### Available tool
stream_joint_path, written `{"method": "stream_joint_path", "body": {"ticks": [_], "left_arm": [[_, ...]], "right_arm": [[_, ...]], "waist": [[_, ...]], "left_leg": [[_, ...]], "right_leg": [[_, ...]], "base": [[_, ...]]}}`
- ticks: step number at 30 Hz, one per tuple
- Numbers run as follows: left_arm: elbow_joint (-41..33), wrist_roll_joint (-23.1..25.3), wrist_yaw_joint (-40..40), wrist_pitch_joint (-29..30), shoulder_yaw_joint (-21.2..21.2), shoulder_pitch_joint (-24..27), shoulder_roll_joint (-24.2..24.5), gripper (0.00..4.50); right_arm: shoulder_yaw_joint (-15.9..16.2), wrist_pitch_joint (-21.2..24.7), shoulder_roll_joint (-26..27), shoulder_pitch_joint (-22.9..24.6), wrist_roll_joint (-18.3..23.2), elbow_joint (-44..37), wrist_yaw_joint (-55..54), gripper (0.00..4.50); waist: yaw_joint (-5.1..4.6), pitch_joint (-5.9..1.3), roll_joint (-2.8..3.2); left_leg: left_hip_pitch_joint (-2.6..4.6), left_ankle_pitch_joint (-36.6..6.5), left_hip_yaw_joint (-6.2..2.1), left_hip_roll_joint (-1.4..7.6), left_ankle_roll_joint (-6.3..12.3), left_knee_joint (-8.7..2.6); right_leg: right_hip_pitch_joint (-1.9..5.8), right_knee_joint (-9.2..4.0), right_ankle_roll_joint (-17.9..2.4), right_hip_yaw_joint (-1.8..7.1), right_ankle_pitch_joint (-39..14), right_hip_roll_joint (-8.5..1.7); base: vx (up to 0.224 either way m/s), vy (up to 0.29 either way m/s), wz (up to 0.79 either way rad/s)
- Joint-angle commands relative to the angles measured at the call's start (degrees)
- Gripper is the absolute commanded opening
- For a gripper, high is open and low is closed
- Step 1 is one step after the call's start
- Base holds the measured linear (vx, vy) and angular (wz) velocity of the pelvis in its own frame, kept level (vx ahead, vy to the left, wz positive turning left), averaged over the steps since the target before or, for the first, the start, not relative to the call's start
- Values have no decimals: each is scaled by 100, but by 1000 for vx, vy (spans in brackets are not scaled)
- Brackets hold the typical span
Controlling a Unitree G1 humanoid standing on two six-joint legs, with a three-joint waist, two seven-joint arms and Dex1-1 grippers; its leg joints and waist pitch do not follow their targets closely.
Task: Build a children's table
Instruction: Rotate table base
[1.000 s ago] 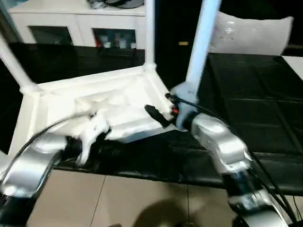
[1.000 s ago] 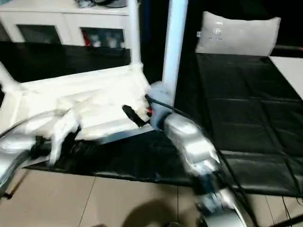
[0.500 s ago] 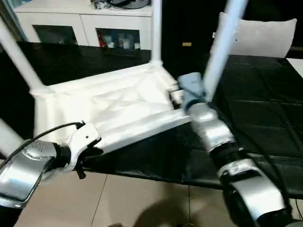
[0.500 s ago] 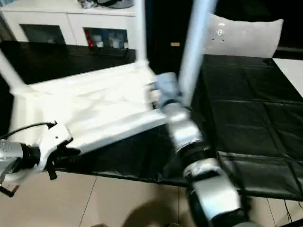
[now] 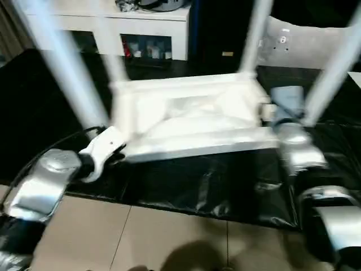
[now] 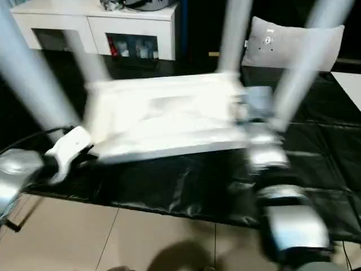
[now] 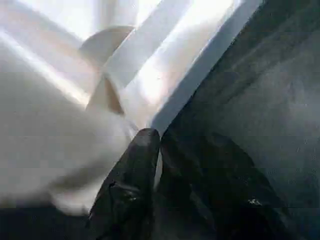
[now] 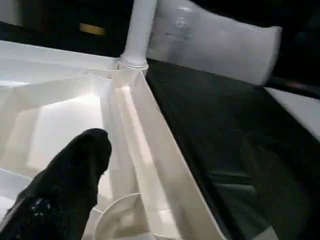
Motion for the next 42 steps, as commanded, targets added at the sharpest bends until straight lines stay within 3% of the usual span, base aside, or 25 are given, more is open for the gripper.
{"method": "stream_joint_path", "body": {"ticks": [1, 5, 7, 11, 13, 15, 16, 17, 18, 20, 25, 26, 29, 31, 32, 35, 38, 40, 42], "left_arm": [[115, -18, 281, -232, 120, -88, -99, 156], [-50, -164, 575, -318, 408, 135, -344, 156], [-256, -278, 1086, -476, 829, 429, -649, 156], [-607, -333, 1573, -753, 1114, 1000, -978, 174], [-782, -435, 1725, -804, 1221, 1289, -1163, 185], [-831, -449, 1764, -888, 1223, 1417, -1236, 202], [-853, -482, 1767, -933, 1220, 1500, -1291, 210], [-810, -505, 1787, -1079, 1220, 1563, -1363, 214], [-710, -534, 1794, -1233, 1237, 1551, -1421, 221], [-419, -597, 1824, -1442, 1322, 1368, -1487, 245], [264, -695, 1794, -1904, 1431, 858, -1482, 273], [406, -737, 1760, -1942, 1457, 719, -1481, 295], [899, -857, 1638, -2029, 1559, 267, -1472, 295], [971, -887, 1596, -2038, 1567, 203, -1471, 295], [1157, -922, 1540, -2124, 1566, 72, -1452, 295], [1683, -925, 1475, -2333, 1574, -270, -1387, 295], [1933, -930, 1446, -2434, 1586, -424, -1374, 295], [2529, -1119, 1051, -2524, 1611, -873, -1395, 303], [2782, -1316, 472, -2549, 1551, -1112, -1410, 311]], "right_arm": [[-147, -65, -102, 61, -33, 16, 23, 450], [-213, -142, -171, 267, 45, -239, 300, 450], [-122, -258, -133, 601, 218, -718, 922, 450], [61, -236, -43, 1133, 452, -1600, 1518, 450], [157, -222, 9, 1413, 599, -2076, 1837, 450], [232, -94, 19, 1601, 777, -2418, 2158, 450], [312, 10, 17, 1752, 901, -2686, 2401, 450], [381, 293, 28, 1990, 1117, -3126, 2770, 450], [417, 605, 40, 2181, 1354, -3505, 3090, 450], [537, 735, 82, 2401, 1410, -3861, 3143, 450], [767, 1095, 236, 2867, 1432, -4515, 3133, 450], [873, 1267, 201, 2954, 1346, -4614, 3122, 450], [1076, 1917, 83, 3201, 1365, -4980, 3334, 450], [1080, 1993, 75, 3215, 1375, -5007, 3352, 450], [1068, 2036, 76, 3236, 1320, -5029, 3282, 450], [955, 2231, 159, 3226, 1280, -5046, 3049, 450], [917, 2386, 183, 3192, 1295, -5059, 2978, 450], [952, 2607, 184, 3019, 1140, -4785, 2858, 450], [931, 2730, 199, 2860, 1020, -4461, 2698, 450]], "waist": [[-52, -417, -8], [-163, -425, -56], [-187, -424, -64], [-228, -414, -81], [-234, -412, -72], [-220, -398, -60], [-222, -374, -117], [-210, -372, -92], [-188, -359, -120], [-128, -354, -110], [-108, -346, -143], [-117, -360, -140], [-113, -371, -141], [-106, -383, -138], [-112, -383, -162], [-97, -399, -165], [-84, -428, -196], [-75, -417, -225], [-50, -400, -218]], "left_leg": [[-5, -1410, -26, 107, 68, -370], [-93, -1208, -28, 108, 241, -335], [-89, -1214, -20, 115, 335, -325], [-116, -1231, -23, 159, 519, -331], [-93, -1316, -19, 171, 562, -332], [-69, -1456, -25, 178, 568, -345], [-78, -1557, -24, 163, 564, -355], [-59, -1625, -36, 177, 528, -361], [-41, -1697, -27, 173, 542, -361], [-23, -1769, -48, 179, 456, -394], [-24, -1856, -72, 161, 301, -420], [-46, -1832, -98, 185, 255, -437], [-43, -1738, -86, 171, 272, -437], [-38, -1662, -91, 191, 272, -438], [-77, -1555, -91, 199, 283, -441], [-58, -1306, -61, 176, 313, -418], [-72, -1069, -62, 210, 323, -406], [-54, -1013, -32, 175, 358, -396], [-34, -1072, -38, 188, 293, -407]], "right_leg": [[319, -379, -898, 243, -1817, -250], [342, -376, -934, 211, -1719, -240], [327, -401, -924, 200, -1810, -233], [304, -432, -875, 180, -1967, -215], [266, -457, -836, 183, -2134, -211], [234, -488, -792, 186, -2306, -200], [230, -501, -709, 177, -2498, -184], [216, -508, -673, 177, -2617, -197], [201, -555, -527, 184, -2784, -191], [172, -593, -387, 183, -2965, -192], [172, -627, -195, 180, -3178, -215], [201, -597, -212, 181, -3090, -240], [220, -584, -276, 205, -2788, -229], [219, -561, -351, 217, -2613, -249], [248, -528, -430, 223, -2437, -259], [239, -510, -562, 244, -2103, -245], [288, -427, -752, 257, -1647, -279], [270, -434, -828, 258, -1655, -256], [262, -455, -850, 260, -1834, -290]], "base": [[0, 0, 0], [0, 0, 0], [0, 0, 0], [0, 0, 0], [0, 0, 0], [0, 0, 0], [0, 0, 0], [0, 0, 0], [0, 0, 0], [0, 0, 0], [0, 0, 0], [0, 0, 0], [0, 0, 0], [0, 0, 0], [0, 0, 0], [0, 0, 0], [0, 0, 0], [0, 0, 0], [0, 0, 0]]}}
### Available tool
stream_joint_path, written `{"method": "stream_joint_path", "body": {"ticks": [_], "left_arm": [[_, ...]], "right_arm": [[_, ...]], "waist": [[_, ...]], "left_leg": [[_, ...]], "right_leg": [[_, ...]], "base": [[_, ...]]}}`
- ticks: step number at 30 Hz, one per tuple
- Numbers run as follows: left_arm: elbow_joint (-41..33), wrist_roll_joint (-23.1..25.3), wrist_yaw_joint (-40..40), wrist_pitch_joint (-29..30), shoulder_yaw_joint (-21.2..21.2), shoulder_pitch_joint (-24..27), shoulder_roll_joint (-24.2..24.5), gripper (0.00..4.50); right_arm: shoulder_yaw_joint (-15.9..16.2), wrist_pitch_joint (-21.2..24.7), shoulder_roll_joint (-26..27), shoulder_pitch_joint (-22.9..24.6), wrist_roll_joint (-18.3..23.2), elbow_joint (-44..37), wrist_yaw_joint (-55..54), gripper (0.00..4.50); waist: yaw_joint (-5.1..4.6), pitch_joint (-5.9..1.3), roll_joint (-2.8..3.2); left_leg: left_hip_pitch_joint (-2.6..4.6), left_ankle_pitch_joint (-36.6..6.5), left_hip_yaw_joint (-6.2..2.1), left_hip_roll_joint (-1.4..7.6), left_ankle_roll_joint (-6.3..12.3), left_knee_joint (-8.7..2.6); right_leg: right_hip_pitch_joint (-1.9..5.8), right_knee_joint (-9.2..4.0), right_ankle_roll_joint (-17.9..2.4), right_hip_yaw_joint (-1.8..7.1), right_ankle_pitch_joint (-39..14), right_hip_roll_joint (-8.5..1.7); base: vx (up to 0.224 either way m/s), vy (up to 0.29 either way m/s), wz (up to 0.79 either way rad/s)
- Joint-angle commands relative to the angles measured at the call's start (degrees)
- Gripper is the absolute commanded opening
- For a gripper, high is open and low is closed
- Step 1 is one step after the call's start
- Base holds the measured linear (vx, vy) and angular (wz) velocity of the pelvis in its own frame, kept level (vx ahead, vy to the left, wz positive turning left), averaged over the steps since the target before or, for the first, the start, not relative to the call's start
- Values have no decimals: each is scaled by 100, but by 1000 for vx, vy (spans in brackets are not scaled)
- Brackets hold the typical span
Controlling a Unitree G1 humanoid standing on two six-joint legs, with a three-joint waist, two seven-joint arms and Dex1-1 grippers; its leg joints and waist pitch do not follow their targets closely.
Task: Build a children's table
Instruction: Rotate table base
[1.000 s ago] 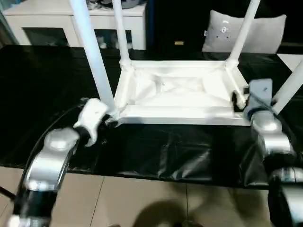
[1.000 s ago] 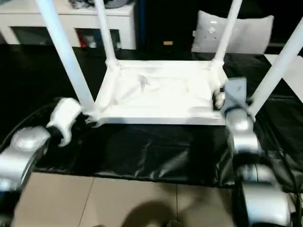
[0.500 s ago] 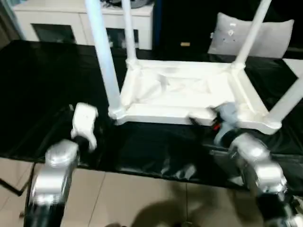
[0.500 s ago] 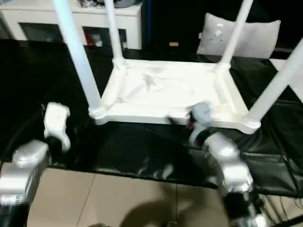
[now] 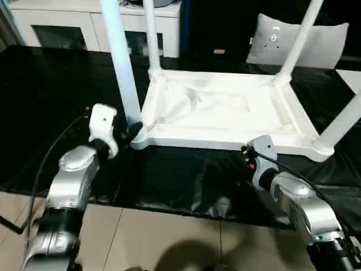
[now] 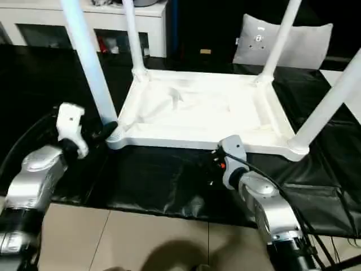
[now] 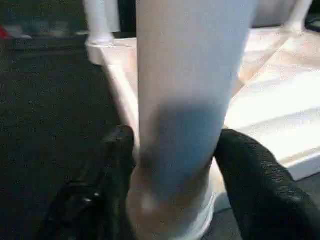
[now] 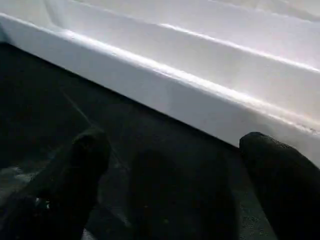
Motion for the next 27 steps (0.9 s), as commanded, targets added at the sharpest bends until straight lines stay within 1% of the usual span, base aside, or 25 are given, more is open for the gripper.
{"method": "stream_joint_path", "body": {"ticks": [1, 2, 3, 4, 5, 6, 7, 8, 9, 10, 12, 13, 14, 16, 17, 18, 19, 20, 22, 24, 25, 27], "left_arm": [[134, -184, -456, -52, -26, -163, 10, 322], [245, -295, -853, -17, -106, -290, 13, 322], [294, -382, -1155, 55, -170, -376, 11, 322], [335, -501, -1362, 184, -181, -468, -25, 322], [339, -566, -1444, 294, -191, -525, -62, 322], [360, -597, -1509, 352, -224, -569, -88, 322], [314, -671, -1679, 481, -306, -594, -137, 322], [231, -758, -1954, 570, -430, -579, -177, 322], [56, -857, -2215, 695, -573, -512, -208, 322], [-159, -951, -2443, 837, -720, -422, -231, 322], [-439, -1055, -2705, 989, -917, -294, -237, 322], [-619, -1097, -2864, 1084, -1053, -207, -249, 322], [-760, -1131, -2974, 1159, -1154, -136, -261, 322], [-1256, -1201, -3156, 1350, -1475, 101, -300, 322], [-1439, -1228, -3193, 1413, -1576, 180, -322, 322], [-1439, -1228, -3193, 1413, -1576, 180, -322, 322], [-1680, -1217, -3152, 1447, -1726, 273, -385, 322], [-1723, -1204, -3130, 1443, -1756, 288, -404, 322], [-1869, -1157, -3042, 1489, -1847, 314, -479, 322], [-2058, -1156, -3058, 1540, -1965, 346, -511, 322], [-2155, -1171, -3058, 1595, -2023, 357, -533, 322], [-2308, -1170, -3059, 1654, -2141, 368, -577, 322]], "right_arm": [[-83, 148, -15, -112, -115, 209, -137, 450], [-119, 203, 3, -236, -172, 461, -258, 450], [-144, 212, 16, -344, -220, 678, -347, 450], [-167, 220, 35, -453, -235, 899, -393, 450], [-191, 200, 62, -527, -224, 1048, -411, 450], [-203, 169, 82, -583, -223, 1144, -421, 450], [-199, 81, 111, -671, -235, 1283, -404, 450], [-203, 14, 152, -761, -250, 1403, -387, 450], [-209, -53, 194, -844, -262, 1500, -383, 450], [-220, -120, 237, -923, -270, 1587, -396, 450], [-217, -174, 285, -1011, -251, 1683, -353, 450], [-192, -226, 316, -1081, -279, 1773, -344, 450], [-162, -283, 338, -1129, -304, 1838, -320, 450], [-85, -386, 409, -1206, -340, 1937, -214, 450], [-52, -428, 430, -1222, -361, 1966, -162, 450], [-52, -428, 430, -1222, -361, 1966, -162, 450], [2, -497, 446, -1242, -404, 2009, -96, 450], [11, -513, 449, -1248, -413, 2020, -85, 450], [13, -580, 468, -1285, -450, 2108, -50, 450], [19, -641, 481, -1322, -482, 2186, -11, 450], [21, -675, 491, -1337, -488, 2218, 15, 450], [33, -751, 510, -1359, -516, 2276, 80, 450]], "waist": [[26, -395, -63], [43, -406, -56], [42, -397, -55], [68, -415, -26], [62, -411, -40], [84, -414, -46], [103, -407, -43], [111, -409, -45], [109, -411, -53], [117, -409, -41], [115, -404, -48], [110, -415, -53], [103, -404, -59], [68, -402, -61], [37, -391, -98], [33, -390, -88], [18, -383, -90], [-2, -385, -92], [-33, -381, -102], [-38, -371, -86], [-38, -376, -93], [-46, -374, -87]], "left_leg": [[34, -1090, -38, 154, 257, -412], [59, -1109, -43, 176, 208, -413], [57, -1090, -37, 168, 187, -418], [84, -1048, -29, 176, 148, -409], [72, -1037, -28, 177, 139, -412], [79, -1023, -22, 184, 124, -412], [83, -1068, -14, 184, 137, -409], [84, -1072, -15, 188, 136, -411], [58, -1034, -19, 177, 141, -413], [74, -1050, -19, 193, 126, -415], [67, -1055, -24, 208, 123, -421], [73, -1039, -25, 219, 115, -416], [52, -1023, -19, 208, 134, -421], [38, -1055, -21, 205, 140, -419], [27, -1111, -24, 204, 151, -423], [36, -1143, -23, 207, 146, -419], [38, -1153, -17, 195, 153, -417], [31, -1145, -25, 202, 144, -418], [42, -1194, -18, 193, 143, -411], [51, -1233, -19, 195, 146, -414], [52, -1246, -19, 199, 141, -413], [43, -1268, -20, 200, 140, -412]], "right_leg": [[323, -412, -853, 272, -1890, -321], [320, -406, -864, 283, -1882, -340], [311, -402, -908, 286, -1840, -338], [307, -379, -963, 295, -1677, -336], [315, -366, -1004, 299, -1597, -338], [323, -351, -1075, 299, -1486, -342], [327, -360, -1080, 302, -1512, -356], [334, -354, -1088, 302, -1531, -365], [355, -351, -1098, 296, -1559, -374], [346, -355, -1074, 301, -1634, -377], [354, -354, -1103, 304, -1656, -386], [356, -335, -1137, 308, -1591, -390], [364, -346, -1129, 306, -1589, -377], [382, -335, -1115, 302, -1608, -371], [387, -355, -1069, 296, -1764, -369], [382, -362, -1045, 298, -1850, -375], [373, -383, -1010, 299, -1939, -365], [377, -377, -994, 298, -1984, -360], [362, -396, -951, 296, -2114, -346], [348, -405, -942, 299, -2169, -339], [349, -405, -937, 299, -2167, -340], [353, -407, -940, 297, -2163, -337]], "base": [[0, 0, 0], [0, 0, 0], [0, 0, 0], [0, 0, 0], [0, 0, 0], [0, 0, 0], [0, 0, 0], [0, 0, 0], [0, 0, 0], [0, 0, 0], [0, 0, 0], [0, 0, 0], [0, 0, 0], [0, 0, 0], [0, 0, 0], [0, 0, 0], [0, 0, 0], [0, 0, 0], [0, 0, 0], [0, 0, 0], [0, 0, 0], [0, 0, 0]]}}
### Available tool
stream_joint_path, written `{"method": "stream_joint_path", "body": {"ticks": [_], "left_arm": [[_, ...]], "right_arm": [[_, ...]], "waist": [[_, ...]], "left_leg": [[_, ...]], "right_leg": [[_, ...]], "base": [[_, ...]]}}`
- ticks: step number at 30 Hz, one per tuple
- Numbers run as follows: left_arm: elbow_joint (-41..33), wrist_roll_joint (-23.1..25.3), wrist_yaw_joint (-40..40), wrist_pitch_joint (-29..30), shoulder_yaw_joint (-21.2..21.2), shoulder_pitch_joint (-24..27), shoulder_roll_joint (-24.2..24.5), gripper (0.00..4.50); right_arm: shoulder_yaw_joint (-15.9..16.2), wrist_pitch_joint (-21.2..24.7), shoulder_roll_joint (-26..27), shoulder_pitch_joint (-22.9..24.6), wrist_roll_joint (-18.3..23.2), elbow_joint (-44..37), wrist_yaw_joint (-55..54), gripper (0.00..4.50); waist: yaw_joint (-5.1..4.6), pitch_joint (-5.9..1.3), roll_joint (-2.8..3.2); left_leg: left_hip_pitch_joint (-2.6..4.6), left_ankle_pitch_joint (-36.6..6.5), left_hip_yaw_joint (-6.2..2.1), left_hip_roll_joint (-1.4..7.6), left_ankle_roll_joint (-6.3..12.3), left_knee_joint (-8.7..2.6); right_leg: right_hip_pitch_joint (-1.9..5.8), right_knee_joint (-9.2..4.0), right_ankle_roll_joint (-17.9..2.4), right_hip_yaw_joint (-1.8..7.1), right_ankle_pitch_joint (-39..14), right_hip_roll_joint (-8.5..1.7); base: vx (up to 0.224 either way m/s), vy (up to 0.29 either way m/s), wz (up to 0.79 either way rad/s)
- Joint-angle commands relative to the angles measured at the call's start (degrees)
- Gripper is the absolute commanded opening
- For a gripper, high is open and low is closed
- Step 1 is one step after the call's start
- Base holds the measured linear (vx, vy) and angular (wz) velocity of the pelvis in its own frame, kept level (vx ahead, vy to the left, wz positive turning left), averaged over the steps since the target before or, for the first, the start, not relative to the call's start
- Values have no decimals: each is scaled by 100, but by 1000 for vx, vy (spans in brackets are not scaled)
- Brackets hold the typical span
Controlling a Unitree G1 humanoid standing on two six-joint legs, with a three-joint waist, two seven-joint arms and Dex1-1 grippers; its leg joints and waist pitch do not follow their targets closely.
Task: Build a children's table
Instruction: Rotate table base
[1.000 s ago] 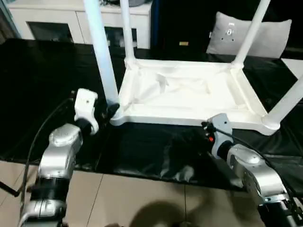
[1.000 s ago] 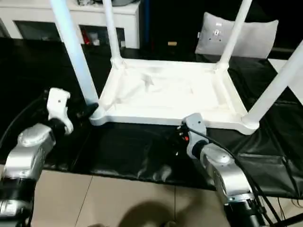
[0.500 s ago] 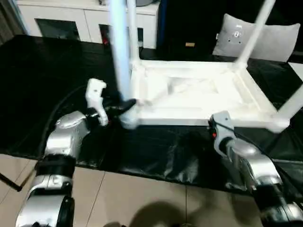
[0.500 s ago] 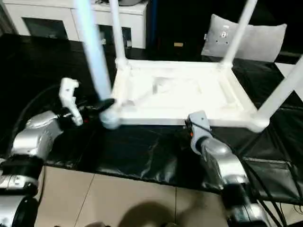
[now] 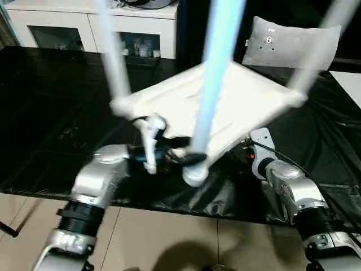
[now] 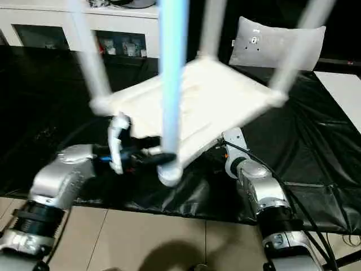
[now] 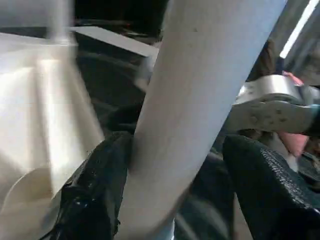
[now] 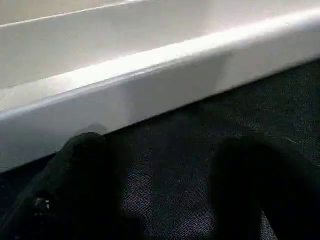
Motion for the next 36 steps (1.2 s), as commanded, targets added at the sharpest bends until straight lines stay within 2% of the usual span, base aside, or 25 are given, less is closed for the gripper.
{"method": "stream_joint_path", "body": {"ticks": [1, 3, 4, 7, 8, 9, 11, 12, 13, 16, 20, 23, 25, 26, 27, 29, 32, 34, 36], "left_arm": [[-425, -116, -237, 100, -494, -17, -195, 322], [-502, -107, -176, 148, -545, -22, -256, 322], [-502, -84, -152, 140, -578, -52, -303, 322], [-458, 0, -40, 62, -610, -110, -372, 322], [-407, 67, 59, -15, -595, -144, -411, 322], [-384, 107, 135, -43, -577, -163, -429, 322], [-318, 223, 284, -112, -550, -201, -418, 322], [-296, 264, 328, -135, -545, -212, -410, 322], [-261, 333, 394, -179, -538, -226, -386, 322], [-161, 617, 486, -395, -546, -232, -146, 322], [-269, 640, 247, -391, -592, -149, 174, 322], [-265, 744, -369, -640, -755, -26, 720, 322], [-107, 921, -581, -909, -897, -16, 912, 322], [7, 988, -640, -1017, -948, -35, 967, 322], [113, 1020, -664, -1073, -970, -63, 984, 322], [383, 1179, -658, -1334, -1049, -151, 1026, 290], [699, 1388, -708, -1671, -1181, -259, 1104, 287], [904, 1546, -721, -1941, -1281, -323, 1133, 259], [1072, 1646, -745, -2092, -1358, -381, 1132, 246]], "right_arm": [[207, -150, 229, -229, 4, 35, 207, 450], [217, -201, 263, -236, -47, 74, 229, 450], [227, -224, 288, -239, -74, 91, 231, 450], [223, -273, 310, -253, -116, 137, 211, 450], [202, -302, 307, -258, -138, 167, 157, 450], [174, -330, 301, -267, -155, 204, 130, 450], [125, -371, 256, -271, -197, 260, 74, 450], [113, -379, 239, -269, -212, 272, 59, 450], [80, -397, 214, -261, -239, 287, 54, 450], [-85, -459, 56, -174, -255, 244, 53, 450], [-209, -492, -109, -52, -114, 54, 296, 450], [-269, -554, -460, 190, 53, -362, 867, 450], [-270, -582, -654, 313, 103, -587, 1144, 450], [-264, -618, -761, 371, 127, -691, 1288, 450], [-257, -659, -851, 416, 160, -775, 1436, 450], [-234, -714, -1029, 523, 260, -1013, 1789, 450], [-182, -636, -1259, 704, 448, -1441, 2344, 450], [-93, -592, -1458, 874, 544, -1780, 2739, 450], [-41, -553, -1620, 1030, 644, -2079, 3030, 450]], "waist": [[27, -376, -53], [15, -381, -56], [16, -374, -28], [6, -384, -52], [8, -381, -33], [7, -391, -32], [-2, -382, -40], [0, -387, -37], [18, -387, -36], [33, -384, -44], [42, -388, -46], [49, -385, -47], [39, -378, -34], [49, -387, -10], [47, -381, -18], [49, -378, -8], [63, -378, -27], [86, -379, -11], [106, -378, -27]], "left_leg": [[13, -1288, -41, 189, 150, -419], [-11, -1224, -47, 183, 165, -415], [-8, -1243, -51, 185, 162, -419], [-13, -1192, -43, 179, 190, -407], [-4, -1218, -43, 178, 190, -409], [13, -1228, -42, 187, 189, -404], [-5, -1232, -42, 181, 185, -408], [18, -1280, -40, 186, 187, -405], [37, -1273, -35, 185, 196, -398], [28, -1282, -39, 183, 188, -409], [28, -1262, -38, 183, 178, -409], [11, -1296, -49, 177, 221, -419], [23, -1348, -50, 181, 249, -420], [49, -1340, -41, 183, 241, -409], [31, -1320, -45, 181, 252, -418], [35, -1394, -47, 185, 249, -421], [28, -1444, -56, 192, 293, -421], [30, -1455, -59, 182, 324, -415], [21, -1444, -64, 196, 361, -419]], "right_leg": [[342, -443, -903, 280, -2212, -324], [357, -435, -903, 278, -2188, -326], [350, -436, -898, 276, -2213, -323], [352, -443, -899, 281, -2153, -316], [347, -448, -898, 279, -2181, -314], [338, -452, -913, 278, -2137, -312], [351, -442, -940, 275, -2099, -302], [335, -452, -914, 277, -2144, -301], [326, -454, -924, 283, -2129, -307], [336, -449, -876, 278, -2098, -290], [338, -430, -852, 284, -2066, -293], [355, -428, -821, 277, -2132, -294], [333, -450, -754, 282, -2269, -294], [314, -441, -785, 292, -2218, -292], [324, -449, -796, 290, -2181, -286], [328, -446, -825, 283, -2176, -288], [340, -453, -780, 285, -2252, -304], [346, -481, -742, 276, -2332, -295], [348, -474, -737, 278, -2291, -303]], "base": [[0, 0, 0], [0, 0, 0], [0, 0, 0], [0, 0, 0], [0, 0, 0], [0, 0, 0], [0, 0, 0], [0, 0, 0], [0, 0, 0], [0, 0, 0], [0, 0, 0], [0, 0, 0], [0, 0, 0], [0, 0, 0], [0, 0, 0], [0, 0, 0], [0, 0, 0], [0, 0, 0], [0, 0, 0]]}}
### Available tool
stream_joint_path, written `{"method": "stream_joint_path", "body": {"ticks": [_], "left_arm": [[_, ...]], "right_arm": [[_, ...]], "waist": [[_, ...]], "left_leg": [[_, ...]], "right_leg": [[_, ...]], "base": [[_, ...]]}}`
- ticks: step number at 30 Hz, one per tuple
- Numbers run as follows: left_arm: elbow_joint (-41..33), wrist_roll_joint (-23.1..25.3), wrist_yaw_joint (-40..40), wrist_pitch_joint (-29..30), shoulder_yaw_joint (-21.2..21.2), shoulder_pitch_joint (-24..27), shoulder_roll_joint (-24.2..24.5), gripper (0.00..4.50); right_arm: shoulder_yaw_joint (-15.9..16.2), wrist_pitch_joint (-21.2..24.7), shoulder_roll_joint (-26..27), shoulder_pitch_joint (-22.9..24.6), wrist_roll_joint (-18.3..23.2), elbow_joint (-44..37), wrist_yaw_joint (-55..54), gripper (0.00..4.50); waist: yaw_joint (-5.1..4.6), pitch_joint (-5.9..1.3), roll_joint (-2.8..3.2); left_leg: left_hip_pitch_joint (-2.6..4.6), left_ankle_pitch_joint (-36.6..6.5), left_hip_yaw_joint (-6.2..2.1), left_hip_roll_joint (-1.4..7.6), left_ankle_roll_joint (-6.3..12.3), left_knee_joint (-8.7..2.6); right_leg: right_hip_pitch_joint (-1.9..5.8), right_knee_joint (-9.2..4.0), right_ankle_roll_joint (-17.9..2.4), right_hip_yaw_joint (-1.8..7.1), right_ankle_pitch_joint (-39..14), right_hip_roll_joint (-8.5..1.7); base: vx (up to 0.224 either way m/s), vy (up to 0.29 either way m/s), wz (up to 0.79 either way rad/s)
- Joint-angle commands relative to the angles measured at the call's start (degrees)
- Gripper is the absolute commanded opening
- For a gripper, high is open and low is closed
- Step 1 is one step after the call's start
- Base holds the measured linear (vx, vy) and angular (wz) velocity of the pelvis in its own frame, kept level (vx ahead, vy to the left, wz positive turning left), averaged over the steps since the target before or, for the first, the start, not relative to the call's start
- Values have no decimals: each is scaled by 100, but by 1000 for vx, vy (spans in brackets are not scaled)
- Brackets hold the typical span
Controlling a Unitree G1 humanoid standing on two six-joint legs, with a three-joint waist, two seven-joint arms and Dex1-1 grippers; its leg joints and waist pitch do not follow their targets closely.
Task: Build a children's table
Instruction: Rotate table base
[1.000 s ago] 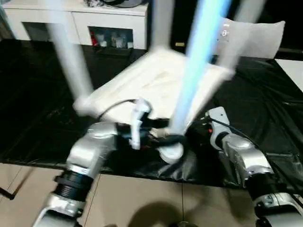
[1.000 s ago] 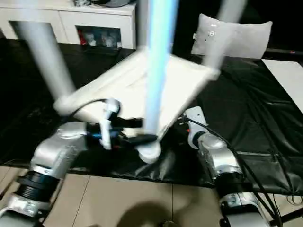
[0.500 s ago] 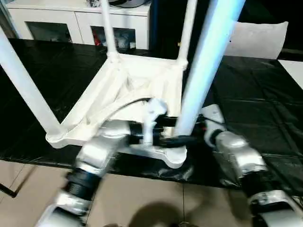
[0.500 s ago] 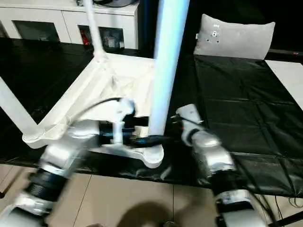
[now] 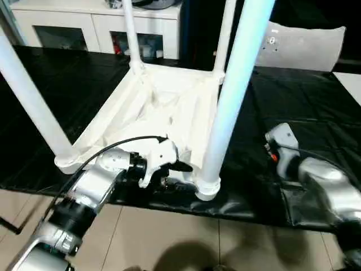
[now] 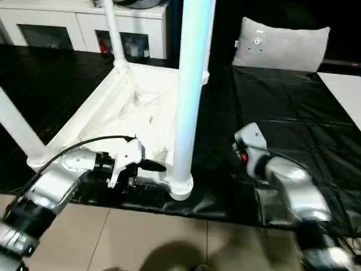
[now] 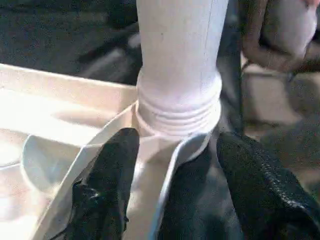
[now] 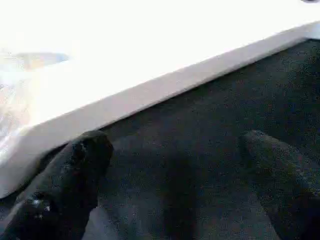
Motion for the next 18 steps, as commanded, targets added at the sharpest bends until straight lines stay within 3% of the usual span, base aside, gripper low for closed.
{"method": "stream_joint_path", "body": {"ticks": [1, 9, 15, 18], "left_arm": [[136, 132, -67, -160, -107, -105, 7, 247], [813, 327, -249, -611, -182, -374, -29, 162], [1198, 433, -381, -864, -220, -601, -26, 113], [1693, 521, -356, -1128, -205, -836, -126, 92]], "right_arm": [[58, 66, -125, 56, 127, -288, 272, 450], [115, 298, -336, 439, 669, -1059, 1134, 450], [185, 396, -374, 567, 793, -1262, 1342, 450], [186, 427, -381, 636, 793, -1358, 1360, 450]], "waist": [[31, -386, -50], [92, -371, -49], [131, -385, -54], [152, -391, -23]], "left_leg": [[21, -1399, -61, 205, 352, -419], [17, -1427, -67, 199, 385, -418], [21, -1392, -74, 205, 349, -422], [23, -1370, -72, 187, 344, -412]], "right_leg": [[340, -473, -775, 279, -2253, -320], [334, -517, -715, 260, -2535, -337], [336, -499, -740, 263, -2432, -341], [337, -513, -733, 256, -2379, -344]], "base": [[0, 0, 0], [0, 0, 0], [0, 0, 0], [0, 0, 0]]}}
